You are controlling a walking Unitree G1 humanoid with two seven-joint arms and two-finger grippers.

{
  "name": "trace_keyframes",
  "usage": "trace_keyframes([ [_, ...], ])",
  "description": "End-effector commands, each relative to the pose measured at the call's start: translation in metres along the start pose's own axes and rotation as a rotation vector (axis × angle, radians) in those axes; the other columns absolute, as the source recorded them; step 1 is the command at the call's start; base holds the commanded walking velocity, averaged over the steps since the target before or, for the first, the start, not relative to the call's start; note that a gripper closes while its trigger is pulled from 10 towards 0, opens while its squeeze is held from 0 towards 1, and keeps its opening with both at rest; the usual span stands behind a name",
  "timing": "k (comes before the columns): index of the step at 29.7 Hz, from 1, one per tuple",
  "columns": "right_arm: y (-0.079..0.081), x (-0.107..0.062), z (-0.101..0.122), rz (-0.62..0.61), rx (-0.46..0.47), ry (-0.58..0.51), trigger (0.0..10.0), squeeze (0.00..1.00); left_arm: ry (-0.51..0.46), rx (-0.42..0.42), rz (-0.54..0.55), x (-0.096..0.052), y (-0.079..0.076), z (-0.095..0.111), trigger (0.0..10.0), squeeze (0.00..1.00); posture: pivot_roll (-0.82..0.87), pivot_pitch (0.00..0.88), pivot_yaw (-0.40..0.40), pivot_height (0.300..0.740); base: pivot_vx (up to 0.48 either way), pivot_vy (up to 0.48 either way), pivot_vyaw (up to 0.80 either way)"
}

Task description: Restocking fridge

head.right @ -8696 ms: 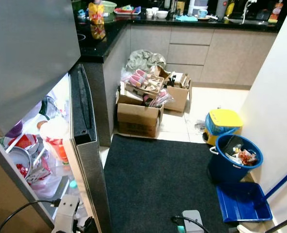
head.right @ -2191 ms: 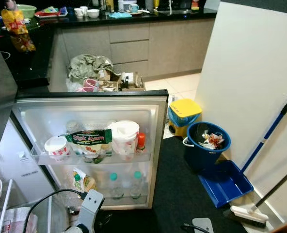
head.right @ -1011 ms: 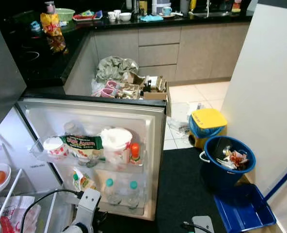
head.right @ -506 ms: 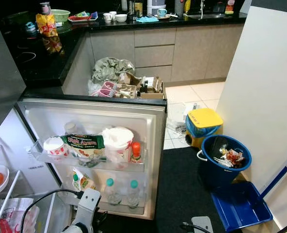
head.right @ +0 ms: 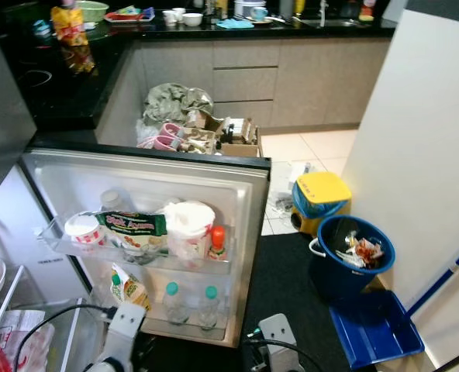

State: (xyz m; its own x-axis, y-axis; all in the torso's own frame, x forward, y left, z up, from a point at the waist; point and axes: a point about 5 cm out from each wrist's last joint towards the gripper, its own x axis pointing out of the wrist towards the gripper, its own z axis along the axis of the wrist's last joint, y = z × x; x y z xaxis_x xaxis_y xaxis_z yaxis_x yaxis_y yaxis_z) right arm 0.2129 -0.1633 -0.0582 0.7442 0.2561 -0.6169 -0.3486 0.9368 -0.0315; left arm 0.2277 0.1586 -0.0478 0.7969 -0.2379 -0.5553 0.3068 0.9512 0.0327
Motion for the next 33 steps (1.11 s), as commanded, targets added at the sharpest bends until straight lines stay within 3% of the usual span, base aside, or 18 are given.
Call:
trace_keyframes([
  [1,0.002,0.001,0.0,0.009,0.004,-0.001,10.0,0.0,-0.009,0.01,0.015,-0.002,0.006,-0.001,10.0,0.0,-0.04,0.024,-0.023,0.734,0.0,0.0,0.0],
  [7,0.0,0.003,0.015,0.045,0.058,-0.102,10.0,0.0,-0.008,0.026,-0.003,-0.002,0.004,0.0,10.0,0.0,-0.05,0.025,-0.004,0.734,0.0,0.0,0.0],
  [9,-0.003,0.005,0.033,0.095,0.074,-0.182,10.0,0.0,-0.01,0.03,-0.016,-0.001,0.001,0.001,10.0,0.0,-0.06,0.026,0.004,0.734,0.0,0.0,0.0],
  [11,-0.004,0.006,0.039,0.104,0.072,-0.208,10.0,0.0,-0.011,0.032,-0.02,0.0,0.0,0.002,10.0,0.0,-0.06,0.027,0.012,0.734,0.0,0.0,0.0],
  [12,-0.012,0.007,0.054,0.101,0.038,-0.257,10.0,0.0,-0.012,0.037,-0.029,0.001,-0.001,0.003,10.0,0.0,-0.07,0.028,0.019,0.734,0.0,0.0,0.0],
  [14,-0.012,0.007,0.054,0.101,0.038,-0.257,10.0,0.0,-0.012,0.037,-0.029,0.001,-0.001,0.003,10.0,0.0,-0.07,0.028,0.019,0.734,0.0,0.0,0.0],
  [16,-0.028,0.008,0.08,0.096,0.007,-0.329,10.0,0.0,-0.014,0.047,-0.043,0.002,-0.003,0.005,10.0,0.0,-0.07,0.03,0.026,0.734,0.0,0.0,0.0],
  [21,-0.046,0.007,0.102,0.085,0.032,-0.394,10.0,0.0,-0.016,0.053,-0.046,0.003,-0.003,0.007,10.0,0.0,-0.08,0.03,0.027,0.734,0.0,0.0,0.0],
  [22,-0.058,0.004,0.112,0.063,0.046,-0.419,10.0,0.0,-0.015,0.056,-0.046,0.003,-0.001,0.008,10.0,0.0,-0.08,0.03,0.027,0.734,0.0,0.0,0.0],
  [24,-0.058,0.004,0.112,0.063,0.046,-0.419,10.0,0.0,-0.015,0.056,-0.046,0.003,-0.001,0.008,10.0,0.0,-0.08,0.03,0.027,0.734,0.0,0.0,0.0],
  [26,-0.079,-0.001,0.123,-0.047,0.005,-0.424,10.0,0.0,-0.013,0.06,-0.046,0.003,-0.001,0.008,10.0,0.0,-0.08,0.031,0.028,0.734,0.0,0.0,0.0],
  [28,-0.083,-0.002,0.125,-0.073,-0.011,-0.423,10.0,0.0,-0.013,0.06,-0.047,0.003,-0.001,0.008,10.0,0.0,-0.08,0.031,0.028,0.734,0.0,0.0,0.0],
  [33,-0.11,-0.01,0.138,-0.276,-0.066,-0.42,10.0,0.0,-0.012,0.065,-0.052,0.003,-0.002,0.008,10.0,0.0,-0.08,0.033,0.029,0.734,0.0,0.0,0.0],
])
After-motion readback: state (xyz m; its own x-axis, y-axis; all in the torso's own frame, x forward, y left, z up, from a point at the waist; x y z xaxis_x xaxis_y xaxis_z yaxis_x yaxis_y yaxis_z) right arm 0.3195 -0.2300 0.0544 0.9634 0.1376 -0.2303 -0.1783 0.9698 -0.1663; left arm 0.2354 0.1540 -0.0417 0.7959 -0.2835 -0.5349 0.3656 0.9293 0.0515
